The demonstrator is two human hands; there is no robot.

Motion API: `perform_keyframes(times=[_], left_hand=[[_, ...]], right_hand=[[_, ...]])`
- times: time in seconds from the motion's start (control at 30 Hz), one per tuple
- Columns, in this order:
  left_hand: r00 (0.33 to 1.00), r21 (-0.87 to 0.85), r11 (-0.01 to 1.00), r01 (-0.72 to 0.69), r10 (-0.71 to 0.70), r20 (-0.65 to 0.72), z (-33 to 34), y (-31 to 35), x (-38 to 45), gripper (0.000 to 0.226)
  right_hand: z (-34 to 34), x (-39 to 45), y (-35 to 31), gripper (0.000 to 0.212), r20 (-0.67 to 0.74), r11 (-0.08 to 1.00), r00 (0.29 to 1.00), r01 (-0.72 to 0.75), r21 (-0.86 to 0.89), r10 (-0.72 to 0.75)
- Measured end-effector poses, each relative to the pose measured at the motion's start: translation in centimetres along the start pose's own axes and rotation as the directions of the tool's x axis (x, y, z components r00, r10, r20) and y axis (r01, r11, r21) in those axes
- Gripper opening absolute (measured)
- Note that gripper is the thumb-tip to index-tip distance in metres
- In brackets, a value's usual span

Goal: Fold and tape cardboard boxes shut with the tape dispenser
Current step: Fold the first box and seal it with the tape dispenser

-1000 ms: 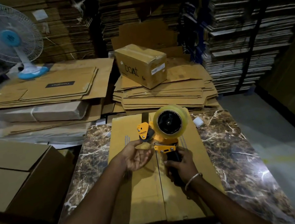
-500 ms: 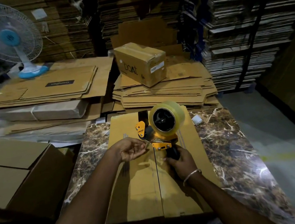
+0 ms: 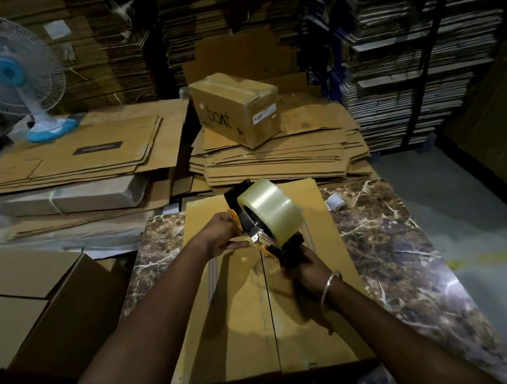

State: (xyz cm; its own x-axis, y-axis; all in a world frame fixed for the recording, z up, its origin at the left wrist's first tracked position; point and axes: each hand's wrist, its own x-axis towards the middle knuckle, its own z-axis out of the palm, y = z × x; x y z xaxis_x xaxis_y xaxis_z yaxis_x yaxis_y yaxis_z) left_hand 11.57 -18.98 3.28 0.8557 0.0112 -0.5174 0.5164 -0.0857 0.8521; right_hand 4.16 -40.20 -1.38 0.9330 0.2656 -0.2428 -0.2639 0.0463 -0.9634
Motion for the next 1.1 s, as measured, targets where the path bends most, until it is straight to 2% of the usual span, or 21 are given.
perform_keyframes(times=[0.1, 0.17, 0.23, 0.33, 0.37, 0.43, 0.53, 0.67, 0.73, 0.83, 0.9, 0.97, 1.1], left_hand=[[0.997, 0.076, 0.995, -0.067, 0.064, 0.041, 0.3, 0.7, 0.3, 0.026], [0.996, 0.097, 0.992, -0.083, 0.079, 0.046, 0.0, 1.4, 1.2, 0.032], [0.996, 0.150, 0.986, -0.077, 0.070, 0.053, -0.8, 2.1, 3.0, 0.028], [0.998, 0.276, 0.960, -0.048, 0.034, 0.056, -2.0, 3.1, 5.4, 0.034], [0.998, 0.326, 0.945, -0.043, 0.022, 0.066, -2.2, 3.4, 6.2, 0.035], [0.997, 0.425, 0.904, -0.043, 0.012, 0.076, -1.9, 4.1, 7.5, 0.034], [0.996, 0.517, 0.852, -0.083, 0.053, 0.073, -1.7, 5.1, 10.6, 0.029], [0.984, 0.665, 0.726, -0.178, 0.130, 0.122, -1.9, 6.8, 14.2, 0.023], [0.977, 0.726, 0.657, -0.202, 0.188, 0.101, -1.1, 7.5, 15.6, 0.027], [0.951, 0.753, 0.615, -0.232, 0.305, 0.044, -0.2, 8.7, 17.7, 0.018], [0.952, 0.742, 0.622, -0.249, 0.300, 0.068, -0.1, 9.5, 18.8, 0.012], [0.953, 0.771, 0.584, -0.256, 0.286, 0.099, -0.1, 9.8, 19.6, 0.008], [0.946, 0.773, 0.572, -0.273, 0.304, 0.109, 0.3, 9.1, 20.5, 0.010]], right_hand=[[0.6, 0.1, -1.1, 0.030, 0.031, 0.997, 0.999, -0.025, 0.072, 0.023], [1.3, 0.5, -1.7, 0.032, 0.022, 0.996, 0.999, -0.027, 0.087, 0.025], [2.0, 0.7, -2.4, 0.016, -0.013, 0.987, 0.996, -0.083, 0.140, 0.086], [2.7, 1.8, -1.6, 0.020, -0.020, 0.958, 0.983, -0.172, 0.231, 0.182], [3.0, 2.2, -1.5, 0.014, -0.044, 0.956, 0.981, -0.174, 0.234, 0.189], [3.8, 3.2, -1.5, 0.011, -0.108, 0.958, 0.973, -0.173, 0.230, 0.202], [5.2, 4.5, -1.3, 0.024, -0.235, 0.950, 0.935, -0.212, 0.230, 0.266], [6.0, 5.8, -1.0, 0.020, -0.291, 0.919, 0.889, -0.270, 0.287, 0.353], [6.5, 6.5, -1.2, 0.021, -0.324, 0.921, 0.876, -0.273, 0.276, 0.357], [7.0, 7.1, -1.5, 0.022, -0.347, 0.918, 0.864, -0.271, 0.289, 0.365], [7.2, 7.3, -1.9, 0.025, -0.364, 0.914, 0.853, -0.274, 0.300, 0.375], [7.4, 7.5, -2.2, 0.025, -0.375, 0.913, 0.846, -0.275, 0.301, 0.379], [7.6, 8.1, -3.0, 0.017, -0.374, 0.906, 0.842, -0.277, 0.321, 0.390]])
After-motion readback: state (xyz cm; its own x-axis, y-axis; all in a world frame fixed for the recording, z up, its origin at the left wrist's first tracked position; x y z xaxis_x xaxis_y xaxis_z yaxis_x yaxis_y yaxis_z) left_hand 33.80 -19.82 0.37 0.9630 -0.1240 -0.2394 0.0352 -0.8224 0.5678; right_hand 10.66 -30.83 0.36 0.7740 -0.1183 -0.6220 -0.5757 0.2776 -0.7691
